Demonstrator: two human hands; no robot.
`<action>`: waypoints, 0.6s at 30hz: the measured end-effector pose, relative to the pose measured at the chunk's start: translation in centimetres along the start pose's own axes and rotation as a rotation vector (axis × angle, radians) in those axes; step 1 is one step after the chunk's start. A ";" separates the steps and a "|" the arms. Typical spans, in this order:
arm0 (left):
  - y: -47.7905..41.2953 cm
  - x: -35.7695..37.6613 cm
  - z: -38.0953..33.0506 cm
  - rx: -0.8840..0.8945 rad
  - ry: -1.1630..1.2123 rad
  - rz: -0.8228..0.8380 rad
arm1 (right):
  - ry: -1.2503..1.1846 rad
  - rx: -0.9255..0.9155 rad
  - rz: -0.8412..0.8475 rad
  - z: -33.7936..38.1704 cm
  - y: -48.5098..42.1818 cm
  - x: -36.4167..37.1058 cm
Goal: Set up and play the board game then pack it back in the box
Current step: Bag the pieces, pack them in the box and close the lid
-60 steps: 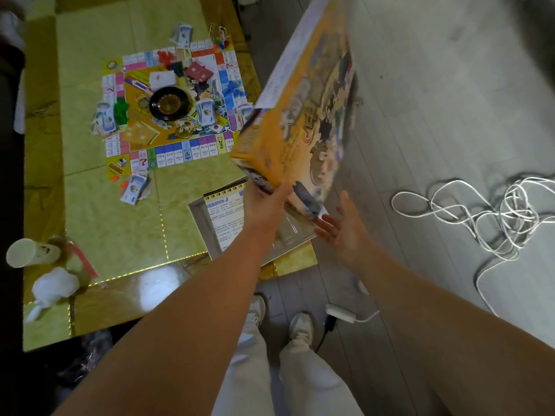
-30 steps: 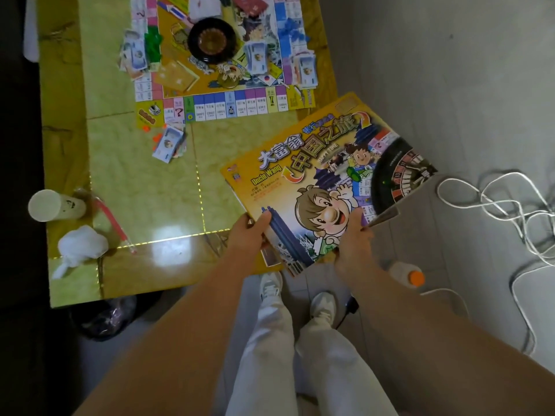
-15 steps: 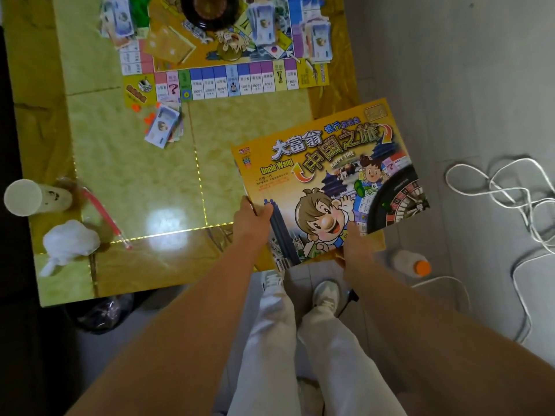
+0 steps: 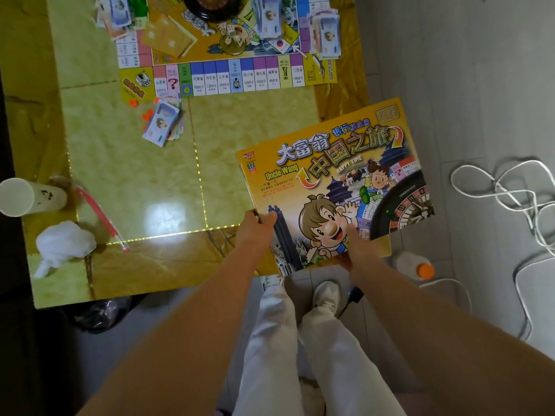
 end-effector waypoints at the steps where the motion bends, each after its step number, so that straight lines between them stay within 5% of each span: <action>1: -0.2 -0.1 -0.1 0.003 -0.004 -0.002 | -0.018 0.009 0.009 0.2 0.3 -0.1; 12: -2.3 -3.3 -0.2 -0.064 -0.052 -0.166 | 0.281 0.151 0.118 2.4 2.9 1.0; 14: -2.3 -3.4 -0.4 -0.042 -0.028 -0.169 | 0.346 -0.001 0.039 3.7 3.2 -0.4; 18: -2.0 -2.5 -1.4 0.002 -0.063 -0.113 | 0.584 -0.610 -0.067 7.2 2.7 -2.0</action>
Point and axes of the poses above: each hand's wrist, its own y-axis away from the middle knuckle, its own x-axis out of the palm, z = x × y, the point moved 2 cm from there along -y, towards the middle knuckle, and after that the axes turned 7 degrees about -x, right-handed, at the moved point
